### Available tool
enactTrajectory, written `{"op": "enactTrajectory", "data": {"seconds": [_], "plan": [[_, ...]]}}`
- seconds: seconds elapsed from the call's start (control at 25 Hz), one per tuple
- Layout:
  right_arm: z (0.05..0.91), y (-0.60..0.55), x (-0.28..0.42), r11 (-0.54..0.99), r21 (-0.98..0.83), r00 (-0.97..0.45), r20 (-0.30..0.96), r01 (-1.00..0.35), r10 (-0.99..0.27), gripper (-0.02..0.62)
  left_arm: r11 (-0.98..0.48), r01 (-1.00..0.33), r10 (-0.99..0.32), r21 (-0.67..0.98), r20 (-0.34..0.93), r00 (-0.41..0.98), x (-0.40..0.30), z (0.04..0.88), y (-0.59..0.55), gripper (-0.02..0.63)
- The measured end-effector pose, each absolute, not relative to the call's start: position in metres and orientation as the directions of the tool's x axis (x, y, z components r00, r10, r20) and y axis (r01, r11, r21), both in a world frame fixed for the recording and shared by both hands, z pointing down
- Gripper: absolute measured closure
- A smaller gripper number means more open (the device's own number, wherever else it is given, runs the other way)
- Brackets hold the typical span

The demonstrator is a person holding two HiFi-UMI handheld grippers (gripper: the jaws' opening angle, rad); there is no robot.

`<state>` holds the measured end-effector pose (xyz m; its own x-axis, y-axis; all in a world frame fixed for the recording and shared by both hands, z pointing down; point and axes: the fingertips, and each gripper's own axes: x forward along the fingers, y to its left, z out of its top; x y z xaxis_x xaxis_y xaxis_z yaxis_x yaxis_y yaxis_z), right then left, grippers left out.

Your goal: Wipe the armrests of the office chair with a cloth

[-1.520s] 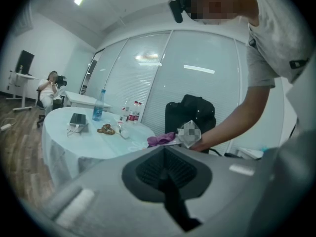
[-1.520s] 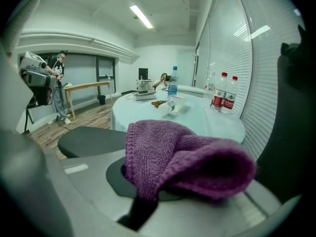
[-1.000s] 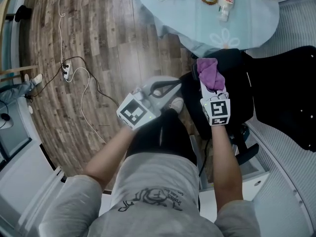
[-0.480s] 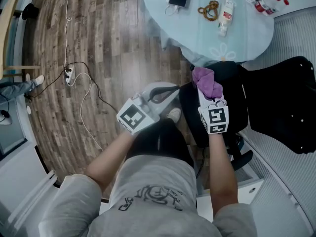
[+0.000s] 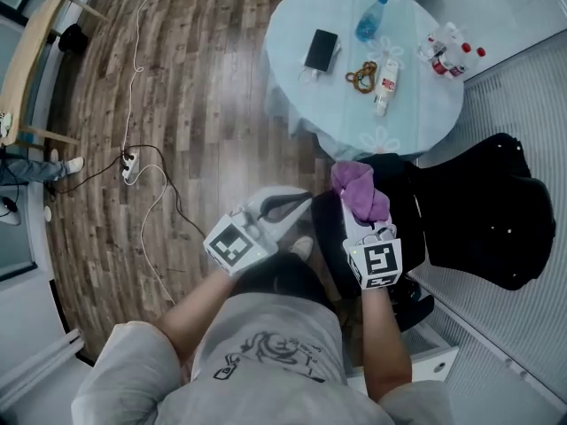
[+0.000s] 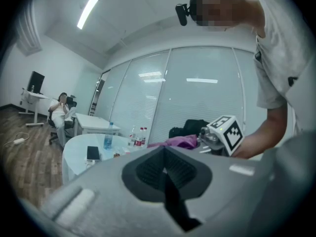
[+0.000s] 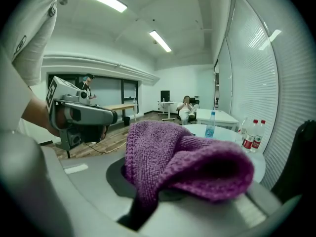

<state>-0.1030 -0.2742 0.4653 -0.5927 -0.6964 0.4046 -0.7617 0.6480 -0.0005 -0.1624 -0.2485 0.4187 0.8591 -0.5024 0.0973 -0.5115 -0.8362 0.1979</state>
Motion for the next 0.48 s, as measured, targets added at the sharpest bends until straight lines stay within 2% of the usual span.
{"op": "enactTrajectory", "data": {"seconds": [0.48], "plan": [[0.316, -0.216, -0.128, 0.679, 0.024, -0.647, 0.279, -0.734, -0.709, 0.568, -0.826, -0.546, -0.551, 0.14, 0.01, 0.835, -0.178, 0.284, -0.206, 0.605]]}}
